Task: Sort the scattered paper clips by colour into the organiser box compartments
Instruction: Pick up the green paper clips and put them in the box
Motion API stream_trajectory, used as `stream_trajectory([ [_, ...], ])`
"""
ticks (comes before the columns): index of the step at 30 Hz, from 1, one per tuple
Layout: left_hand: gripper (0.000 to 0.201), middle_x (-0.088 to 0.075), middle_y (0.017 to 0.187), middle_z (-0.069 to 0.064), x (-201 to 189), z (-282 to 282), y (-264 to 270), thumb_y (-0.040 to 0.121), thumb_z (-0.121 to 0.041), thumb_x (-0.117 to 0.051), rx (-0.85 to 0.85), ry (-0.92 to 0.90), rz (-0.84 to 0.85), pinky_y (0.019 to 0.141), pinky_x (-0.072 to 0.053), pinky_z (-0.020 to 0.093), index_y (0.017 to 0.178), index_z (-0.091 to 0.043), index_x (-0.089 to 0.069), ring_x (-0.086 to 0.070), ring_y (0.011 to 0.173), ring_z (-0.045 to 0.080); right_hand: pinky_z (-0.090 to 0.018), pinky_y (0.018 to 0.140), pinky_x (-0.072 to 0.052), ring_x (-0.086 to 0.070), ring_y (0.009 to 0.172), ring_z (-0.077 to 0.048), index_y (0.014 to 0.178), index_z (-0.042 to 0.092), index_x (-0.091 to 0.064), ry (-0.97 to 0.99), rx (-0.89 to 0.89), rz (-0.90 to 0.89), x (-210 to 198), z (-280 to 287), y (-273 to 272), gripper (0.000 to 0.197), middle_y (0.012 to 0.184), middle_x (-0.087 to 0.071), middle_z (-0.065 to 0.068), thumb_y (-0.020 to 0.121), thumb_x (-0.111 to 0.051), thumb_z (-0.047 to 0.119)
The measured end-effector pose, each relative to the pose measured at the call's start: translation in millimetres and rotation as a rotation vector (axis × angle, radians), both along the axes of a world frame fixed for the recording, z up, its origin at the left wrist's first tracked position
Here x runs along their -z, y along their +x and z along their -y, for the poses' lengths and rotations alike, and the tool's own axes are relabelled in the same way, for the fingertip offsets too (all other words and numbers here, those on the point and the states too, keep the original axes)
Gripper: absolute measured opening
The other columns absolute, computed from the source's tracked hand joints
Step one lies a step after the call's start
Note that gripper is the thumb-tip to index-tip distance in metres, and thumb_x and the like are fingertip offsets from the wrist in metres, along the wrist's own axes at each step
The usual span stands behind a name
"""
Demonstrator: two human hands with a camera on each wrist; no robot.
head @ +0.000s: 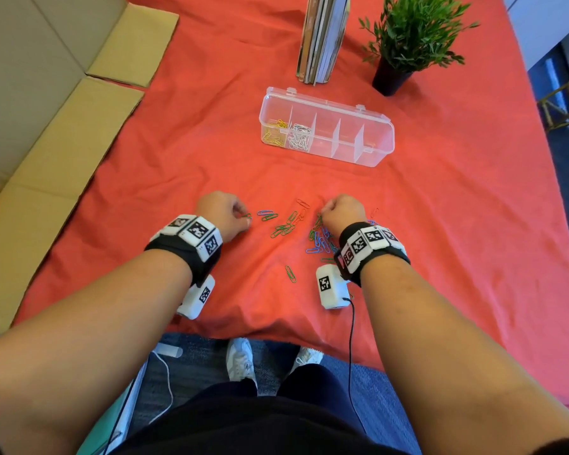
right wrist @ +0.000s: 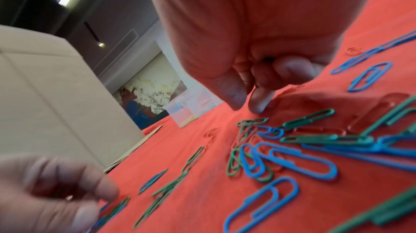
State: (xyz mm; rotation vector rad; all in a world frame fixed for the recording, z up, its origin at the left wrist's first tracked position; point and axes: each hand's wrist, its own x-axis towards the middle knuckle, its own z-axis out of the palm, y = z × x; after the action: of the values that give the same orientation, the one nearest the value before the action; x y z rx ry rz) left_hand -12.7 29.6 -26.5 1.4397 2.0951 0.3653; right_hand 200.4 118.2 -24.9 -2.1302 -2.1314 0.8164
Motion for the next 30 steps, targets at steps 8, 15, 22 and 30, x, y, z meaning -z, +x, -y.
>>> stream_trajectory([
  [8,0.012,-0.063,0.095,0.016,10.4,2.7,10.4,0.078,-0.021,-0.063,0.082,0.013,-0.113,0.081,-0.045,0.035,0.086,-0.013,-0.067,-0.06,0.092,0.034,-0.033,0.086,-0.047,-0.059,0.103,-0.033,0.104,0.003,-0.061,0.008,-0.135,0.02,9.8,13.2,-4.2,0.025,0.11,-0.06,-0.019,0.088,-0.047,0.015],
  [15,0.018,-0.059,0.077,0.006,-8.3,-8.2,7.4,0.087,-0.011,-0.05,-0.156,0.014,0.262,0.061,-0.041,0.029,0.102,-0.014,-0.059,-0.054,0.065,0.026,-0.014,0.034,-0.032,-0.037,0.048,-0.009,0.079,0.023,-0.053,-0.196,0.355,-0.649,-9.6,-4.2,17.9,0.023,0.062,-0.047,0.003,0.087,-0.045,0.003],
  [22,0.029,-0.044,0.067,0.001,-23.2,-20.3,19.2,0.092,0.001,-0.033,-0.443,-0.112,0.89,0.036,-0.033,0.012,0.074,-0.016,-0.048,-0.039,0.052,0.009,-0.016,0.034,-0.043,-0.047,0.048,-0.012,0.071,0.014,-0.045,-0.447,0.464,-0.703,-16.5,-1.8,10.4,0.022,0.059,-0.046,-0.003,0.092,-0.046,0.008],
  [30,0.034,-0.066,0.1,0.02,-9.7,-15.9,14.6,0.094,-0.031,-0.044,0.01,-0.096,0.063,0.079,-0.043,0.036,0.095,-0.003,-0.063,-0.059,0.096,0.034,-0.031,0.088,-0.044,-0.055,0.116,-0.032,0.116,-0.001,-0.058,-0.105,0.03,-0.005,-1.0,12.0,-9.0,0.037,0.121,-0.06,-0.018,0.089,-0.051,0.024],
])
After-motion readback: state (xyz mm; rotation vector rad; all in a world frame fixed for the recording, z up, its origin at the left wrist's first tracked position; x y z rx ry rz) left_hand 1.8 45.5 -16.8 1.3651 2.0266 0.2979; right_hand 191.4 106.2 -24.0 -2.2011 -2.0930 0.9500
